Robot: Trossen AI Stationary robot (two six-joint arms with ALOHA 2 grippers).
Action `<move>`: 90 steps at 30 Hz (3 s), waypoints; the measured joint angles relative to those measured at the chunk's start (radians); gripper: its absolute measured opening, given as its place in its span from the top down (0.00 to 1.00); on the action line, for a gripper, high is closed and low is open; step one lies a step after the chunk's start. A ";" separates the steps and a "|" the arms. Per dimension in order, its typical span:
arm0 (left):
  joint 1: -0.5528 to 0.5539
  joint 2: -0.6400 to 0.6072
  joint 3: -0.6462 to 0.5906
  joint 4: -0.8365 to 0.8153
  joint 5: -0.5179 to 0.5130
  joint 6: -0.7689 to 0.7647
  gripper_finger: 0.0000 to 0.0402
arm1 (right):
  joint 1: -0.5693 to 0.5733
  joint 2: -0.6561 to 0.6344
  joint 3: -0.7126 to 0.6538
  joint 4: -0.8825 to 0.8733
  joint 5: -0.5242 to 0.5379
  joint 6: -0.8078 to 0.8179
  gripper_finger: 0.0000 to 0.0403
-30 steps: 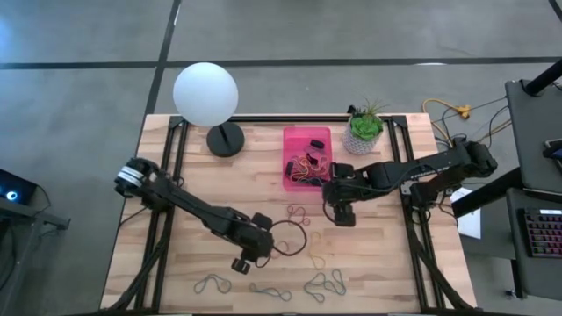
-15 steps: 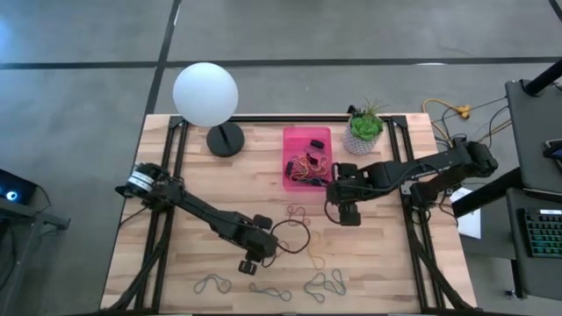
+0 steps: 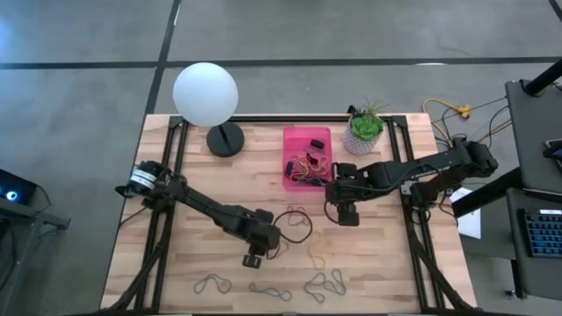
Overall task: Pick and place rubber bands into bin
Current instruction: Put the red rubber band into the pink bin
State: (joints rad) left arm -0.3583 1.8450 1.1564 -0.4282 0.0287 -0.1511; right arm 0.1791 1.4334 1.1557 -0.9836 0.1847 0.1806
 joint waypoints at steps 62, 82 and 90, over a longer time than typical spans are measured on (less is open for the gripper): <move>0.113 0.055 0.019 0.008 0.042 0.107 1.00 | 0.000 0.001 -0.078 0.022 0.028 0.083 0.49; 0.192 -0.003 0.305 -0.184 -0.161 0.266 1.00 | 0.000 0.001 -0.077 0.021 0.027 0.141 0.49; 0.300 -0.011 0.523 -0.235 -0.321 0.346 1.00 | 0.043 -0.032 -0.077 -0.004 0.032 0.184 0.49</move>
State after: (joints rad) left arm -0.0585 1.8336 1.6792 -0.6632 -0.2923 0.1953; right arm 0.2225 1.4014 1.0786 -0.9878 0.2170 0.3641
